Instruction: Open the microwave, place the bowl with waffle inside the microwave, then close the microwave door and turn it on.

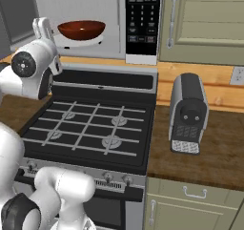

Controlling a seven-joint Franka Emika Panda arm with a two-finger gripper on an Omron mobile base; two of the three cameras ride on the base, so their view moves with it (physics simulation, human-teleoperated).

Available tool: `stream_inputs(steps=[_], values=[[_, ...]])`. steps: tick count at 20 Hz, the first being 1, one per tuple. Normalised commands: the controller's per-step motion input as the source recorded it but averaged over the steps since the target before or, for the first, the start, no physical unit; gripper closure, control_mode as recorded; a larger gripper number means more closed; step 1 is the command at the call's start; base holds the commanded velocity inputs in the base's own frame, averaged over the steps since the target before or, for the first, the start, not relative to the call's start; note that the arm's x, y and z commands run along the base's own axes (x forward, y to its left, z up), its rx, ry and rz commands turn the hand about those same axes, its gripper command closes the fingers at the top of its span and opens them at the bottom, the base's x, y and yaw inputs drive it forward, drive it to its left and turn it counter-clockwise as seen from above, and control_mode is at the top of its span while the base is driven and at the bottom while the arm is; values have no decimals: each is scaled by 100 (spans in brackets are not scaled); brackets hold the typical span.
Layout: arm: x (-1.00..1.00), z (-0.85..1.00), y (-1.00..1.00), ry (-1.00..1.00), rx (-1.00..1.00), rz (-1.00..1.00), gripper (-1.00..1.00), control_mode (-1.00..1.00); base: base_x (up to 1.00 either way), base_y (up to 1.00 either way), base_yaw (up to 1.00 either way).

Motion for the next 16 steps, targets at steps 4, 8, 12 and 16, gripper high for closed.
stream_inputs(steps=[4, 8, 12, 16], values=[[-100, 22, 0, 26, 0, 0, -100, -100, 0, 0, 0], [-100, 0, 0, 17, 2, 0, -100, -100, 0, 0, 0], [-100, -11, 0, 4, 6, 0, -100, -100, 0, 0, 0], [-100, -36, 20, -6, 6, 0, -100, -100, 0, 0, 0]])
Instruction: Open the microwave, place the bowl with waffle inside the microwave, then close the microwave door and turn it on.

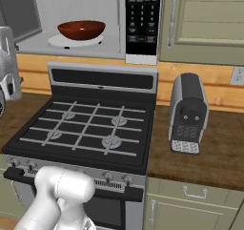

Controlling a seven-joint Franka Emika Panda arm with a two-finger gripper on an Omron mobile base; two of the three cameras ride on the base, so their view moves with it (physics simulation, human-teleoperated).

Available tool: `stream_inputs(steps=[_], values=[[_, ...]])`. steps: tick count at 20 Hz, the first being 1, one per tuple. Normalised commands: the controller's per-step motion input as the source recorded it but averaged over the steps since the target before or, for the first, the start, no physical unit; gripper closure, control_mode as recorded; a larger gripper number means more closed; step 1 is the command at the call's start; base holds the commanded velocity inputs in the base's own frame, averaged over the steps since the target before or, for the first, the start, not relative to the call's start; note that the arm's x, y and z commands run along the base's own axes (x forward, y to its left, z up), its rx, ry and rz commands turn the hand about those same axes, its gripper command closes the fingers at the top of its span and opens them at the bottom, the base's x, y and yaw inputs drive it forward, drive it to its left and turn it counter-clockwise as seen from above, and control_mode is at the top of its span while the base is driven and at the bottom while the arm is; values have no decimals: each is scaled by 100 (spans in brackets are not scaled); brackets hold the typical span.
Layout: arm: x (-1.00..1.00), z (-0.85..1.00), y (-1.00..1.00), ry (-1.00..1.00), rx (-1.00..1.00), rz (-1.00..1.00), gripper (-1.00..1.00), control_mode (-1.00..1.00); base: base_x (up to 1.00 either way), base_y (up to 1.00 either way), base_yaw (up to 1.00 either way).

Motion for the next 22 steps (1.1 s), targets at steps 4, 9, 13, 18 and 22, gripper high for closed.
stream_inputs(steps=[4, 9, 13, 18, 22], values=[[-100, -31, 6, -1, 4, 0, -100, -100, 0, 0, 0], [-98, -36, 13, -5, 2, 2, -100, -100, 0, 0, 0], [-32, -37, 65, -20, -3, 5, -100, -100, 0, 0, 0], [5, -23, 87, -15, -3, 0, -100, -100, 0, 0, 0], [29, -45, 10, -16, 9, 3, -100, -100, 0, 0, 0]])
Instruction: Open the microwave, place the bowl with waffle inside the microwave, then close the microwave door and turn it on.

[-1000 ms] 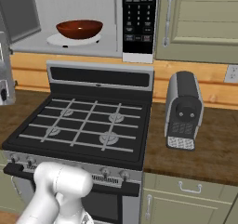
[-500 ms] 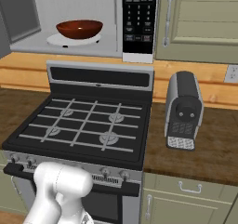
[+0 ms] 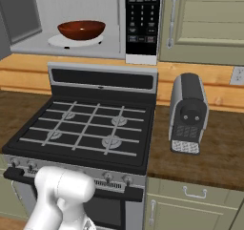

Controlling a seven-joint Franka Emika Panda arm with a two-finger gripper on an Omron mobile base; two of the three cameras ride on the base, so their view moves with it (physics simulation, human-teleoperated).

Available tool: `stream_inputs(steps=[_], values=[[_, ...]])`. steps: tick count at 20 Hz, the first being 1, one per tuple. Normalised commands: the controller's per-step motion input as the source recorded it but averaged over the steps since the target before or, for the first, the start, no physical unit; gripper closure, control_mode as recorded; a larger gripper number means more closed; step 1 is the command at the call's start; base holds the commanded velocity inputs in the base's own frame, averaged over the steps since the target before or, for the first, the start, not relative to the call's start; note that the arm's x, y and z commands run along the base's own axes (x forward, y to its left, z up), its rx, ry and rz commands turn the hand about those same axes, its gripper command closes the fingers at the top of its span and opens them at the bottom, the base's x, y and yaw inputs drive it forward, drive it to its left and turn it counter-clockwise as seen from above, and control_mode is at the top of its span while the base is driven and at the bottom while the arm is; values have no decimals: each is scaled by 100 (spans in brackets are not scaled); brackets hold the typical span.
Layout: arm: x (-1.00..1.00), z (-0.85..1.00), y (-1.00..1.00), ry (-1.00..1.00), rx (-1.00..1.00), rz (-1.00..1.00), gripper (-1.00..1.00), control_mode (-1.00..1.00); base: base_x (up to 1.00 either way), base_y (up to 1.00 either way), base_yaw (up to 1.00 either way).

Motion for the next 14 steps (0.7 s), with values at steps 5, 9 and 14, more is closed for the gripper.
stream_inputs(steps=[5, 9, 14], values=[[48, -54, -2, -16, 14, 10, -100, -100, 0, 0, 0], [65, -60, 5, -18, 4, 10, -100, -100, 0, 0, 0], [44, -79, 45, -12, 0, 1, -100, -100, 0, 0, 0]])
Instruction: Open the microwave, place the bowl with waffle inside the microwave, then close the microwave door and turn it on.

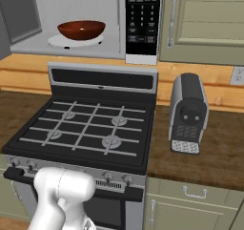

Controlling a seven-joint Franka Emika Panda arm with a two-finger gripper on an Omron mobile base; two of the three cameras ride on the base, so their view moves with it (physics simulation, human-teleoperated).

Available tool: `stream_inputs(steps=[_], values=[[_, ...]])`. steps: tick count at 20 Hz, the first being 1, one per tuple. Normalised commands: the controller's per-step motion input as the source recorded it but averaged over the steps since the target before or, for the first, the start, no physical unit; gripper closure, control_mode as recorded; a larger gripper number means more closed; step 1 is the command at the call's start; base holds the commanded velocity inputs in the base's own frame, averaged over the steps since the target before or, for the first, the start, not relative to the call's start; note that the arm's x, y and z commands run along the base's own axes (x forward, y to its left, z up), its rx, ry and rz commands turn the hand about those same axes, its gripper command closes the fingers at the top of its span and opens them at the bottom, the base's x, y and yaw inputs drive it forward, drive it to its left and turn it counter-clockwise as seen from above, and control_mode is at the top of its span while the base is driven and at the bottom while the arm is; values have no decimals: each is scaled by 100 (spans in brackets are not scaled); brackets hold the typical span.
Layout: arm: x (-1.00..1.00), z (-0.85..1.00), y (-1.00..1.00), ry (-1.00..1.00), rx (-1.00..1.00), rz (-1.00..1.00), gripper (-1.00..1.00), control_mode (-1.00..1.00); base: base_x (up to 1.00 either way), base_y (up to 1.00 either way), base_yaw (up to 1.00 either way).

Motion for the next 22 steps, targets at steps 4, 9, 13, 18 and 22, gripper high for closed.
stream_inputs(steps=[4, 9, 13, 18, 22], values=[[26, -92, 44, -17, 1, 0, -100, -100, 0, 0, 0], [2, -94, 2, -15, 11, 0, -100, -100, 0, 0, 0], [16, -77, 4, -16, 14, 0, -100, -100, 0, 0, 0], [28, -72, 2, -18, 12, 0, -100, -100, 0, 0, 0], [28, -87, -2, -12, 10, 0, -100, -100, 0, 0, 0]])
